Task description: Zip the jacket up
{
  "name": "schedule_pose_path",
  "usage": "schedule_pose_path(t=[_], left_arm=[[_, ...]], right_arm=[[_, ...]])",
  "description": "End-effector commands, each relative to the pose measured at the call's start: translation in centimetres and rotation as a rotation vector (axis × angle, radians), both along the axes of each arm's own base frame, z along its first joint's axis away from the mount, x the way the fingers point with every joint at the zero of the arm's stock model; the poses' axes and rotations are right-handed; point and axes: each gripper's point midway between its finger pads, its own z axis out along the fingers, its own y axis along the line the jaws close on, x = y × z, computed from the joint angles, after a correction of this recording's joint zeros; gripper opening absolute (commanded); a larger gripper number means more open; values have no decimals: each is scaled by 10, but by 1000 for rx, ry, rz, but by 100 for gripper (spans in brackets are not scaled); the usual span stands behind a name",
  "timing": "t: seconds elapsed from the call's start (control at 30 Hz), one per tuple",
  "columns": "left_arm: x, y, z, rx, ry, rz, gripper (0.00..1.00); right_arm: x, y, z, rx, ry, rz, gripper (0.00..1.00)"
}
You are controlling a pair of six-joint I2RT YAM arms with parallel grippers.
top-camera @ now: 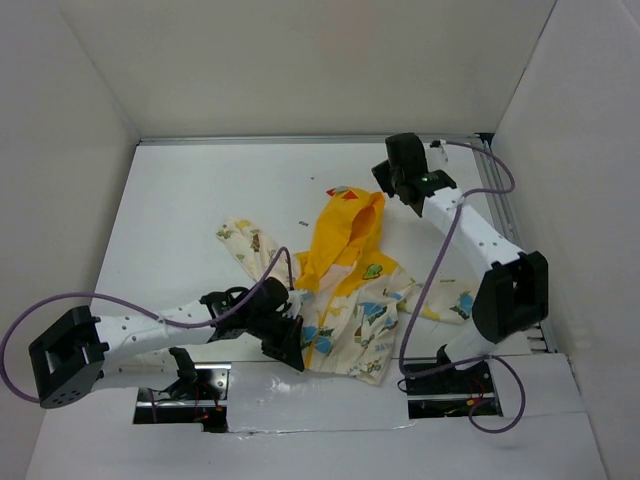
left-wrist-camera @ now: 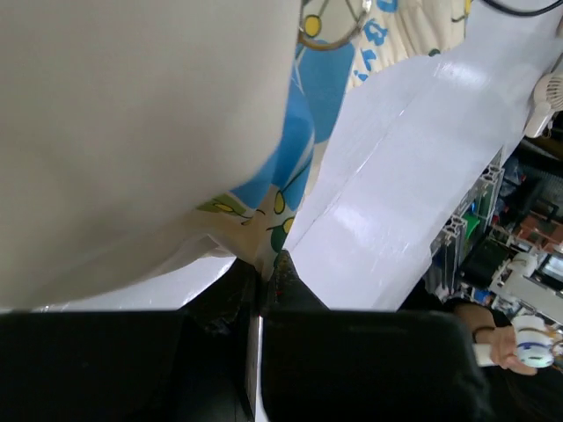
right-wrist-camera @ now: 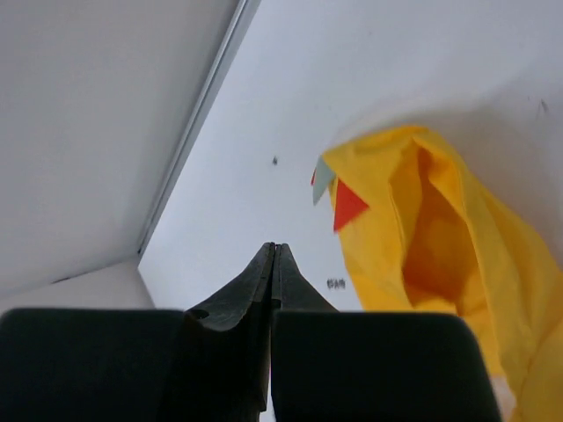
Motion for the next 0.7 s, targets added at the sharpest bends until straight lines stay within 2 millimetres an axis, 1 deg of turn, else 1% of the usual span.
schedule_pose_path(t=[0.0,0.03,0.07,0.1,0.13,0.17,0.2,0.23,0.27,0.3,0.33,0.37,0.4,0.43,0.47,0.5,0.53,0.57,0.6,0.63,0.67], left_arm=[[-10,-3,8,-37,37,-65,0],[-6,-4,9,-33,40,-48,0],[-3,-6,9,-37,25,-41,0],[1,-7,9,-44,16,-28,0],[7,-12,12,-70,-5,-25,0],[11,-14,16,-88,-15,-18,0],[20,-17,21,-103,-34,6,0],[23,-19,24,-113,-43,11,0],[26,-20,27,-121,-50,16,0],[33,-22,35,-134,-80,28,0],[36,-23,38,-137,-96,35,0],[40,-24,46,-159,-127,43,0],[49,-26,53,-175,-175,58,0],[54,-28,61,-191,-205,63,0],[57,-29,69,-208,-238,61,0],[65,-32,79,-224,-269,74,0],[67,-33,83,-229,-284,73,0],[68,-34,85,-233,-298,67,0],[71,-37,92,-247,-314,67,0],[73,-37,93,-244,-321,70,0],[76,-38,93,-236,-326,72,0]], right_arm=[[26,-12,10,-78,-44,-12,0],[20,-2,5,-126,-50,70,0],[6,12,19,-116,-105,176,0],[-4,20,5,-118,-132,238,0],[-16,28,1,-156,-160,332,0],[-34,36,17,-113,-212,394,0],[-51,36,-2,-107,-190,431,0],[-62,39,-4,-141,-224,501,0],[-82,51,11,-108,-285,608,0],[-100,56,-2,-118,-282,692,2],[-111,57,-8,-175,-297,771,5],[-137,65,-10,-178,-305,871,10],[-149,69,-13,-232,-332,956,14],[-162,71,-15,-245,-335,1004,16],[-181,76,-20,-258,-352,1079,35],[-197,83,-20,-268,-388,1168,45],[-206,84,-19,-267,-405,1195,46],[-217,88,-26,-255,-400,1236,58],[-229,92,-26,-242,-413,1290,62],[-236,92,-25,-236,-421,1317,65],[-247,96,-28,-227,-413,1356,76]])
